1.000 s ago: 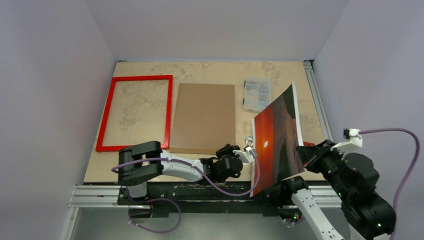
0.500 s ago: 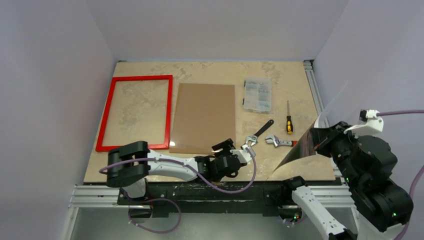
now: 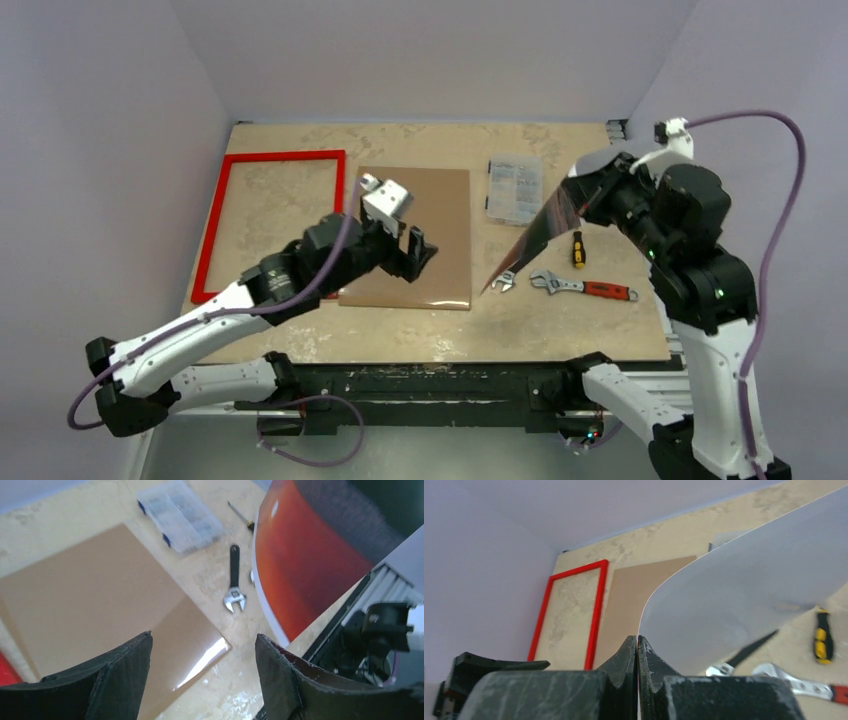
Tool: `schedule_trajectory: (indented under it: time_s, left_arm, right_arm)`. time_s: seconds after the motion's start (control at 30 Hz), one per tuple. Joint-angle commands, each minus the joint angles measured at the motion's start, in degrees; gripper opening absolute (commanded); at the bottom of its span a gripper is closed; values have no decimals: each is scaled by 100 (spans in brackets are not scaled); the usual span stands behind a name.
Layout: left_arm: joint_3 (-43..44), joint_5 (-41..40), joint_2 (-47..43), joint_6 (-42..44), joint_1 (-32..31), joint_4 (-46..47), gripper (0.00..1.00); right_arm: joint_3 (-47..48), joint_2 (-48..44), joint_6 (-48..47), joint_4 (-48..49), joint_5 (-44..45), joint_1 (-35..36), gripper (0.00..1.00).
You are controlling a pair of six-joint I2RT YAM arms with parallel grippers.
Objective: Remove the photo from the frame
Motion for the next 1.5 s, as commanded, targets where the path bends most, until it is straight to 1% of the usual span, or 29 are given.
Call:
schedule_trajectory:
  time_s: [0.0,0.07,0.1,0.17,0.23,0.33,0.4,0.53,0.63,0.73,0.83,0.97,1.13,1.2,1.3,1.37,1.47]
  left_arm:
    - [1172,730,-448,-12,988,-1283,73]
    - [1569,482,-515,276,1256,-1546,73]
    - [1707,336,-564,395,1358,-1593,74]
    - [1913,157,-632,587,1552,-1622,74]
    - [1990,-68,-687,753,1668,-1579,75]
    - [1725,-512,-852,1022,1686,-1222,74]
    - [1368,-708,-988,1233,1707,-877,74]
    - [794,-897,-1107,1448,1721,-569,74]
    - [423,-695,-1076,1407,1796,-321,74]
    - [474,-543,-943,1275,1818,-480,73]
    - [453,-437,-951,1239,1825,-470,73]
    - [396,-411,-920,1215,1844,-444,73]
    - [427,-169,-729,1090,1923,-473,72]
    - [435,-59,-676,1030,1983,-487,72]
    - [437,58,-621,940,2090,-486,71]
    - [437,108,-581,899,2131,-495,71]
    - [444,141,-539,883,2151,-497,71]
  right_arm:
    - [179,932,691,1925,-1326,2,0]
    - [468,1347,1005,2366,-1575,150,0]
    - [667,1554,1072,2533,-1555,386,0]
    - [1114,1937,1064,2706,-1204,898,0]
    - [1312,2193,1146,2955,-1026,1167,0]
    - [552,2052,1666,3652,-539,1184,0]
    - [-95,1884,1788,3824,-229,1183,0]
    - [-1885,1397,2176,4300,511,1166,0]
    - [-2979,1256,2546,4590,750,1120,0]
    - [-3998,1230,3049,4923,998,1123,0]
    - [-4720,1381,3372,5241,1181,1127,0]
    - [-5234,1612,3617,5535,1243,1244,0]
    - [-5560,1797,3887,5761,1305,1395,0]
    - [-5526,1940,3980,5870,1382,1600,0]
    - [-5300,2125,4132,5679,1850,1956,0]
    - [-5241,2264,4114,5813,1822,2022,0]
    - [-5072,2507,4146,5685,1842,2145,0]
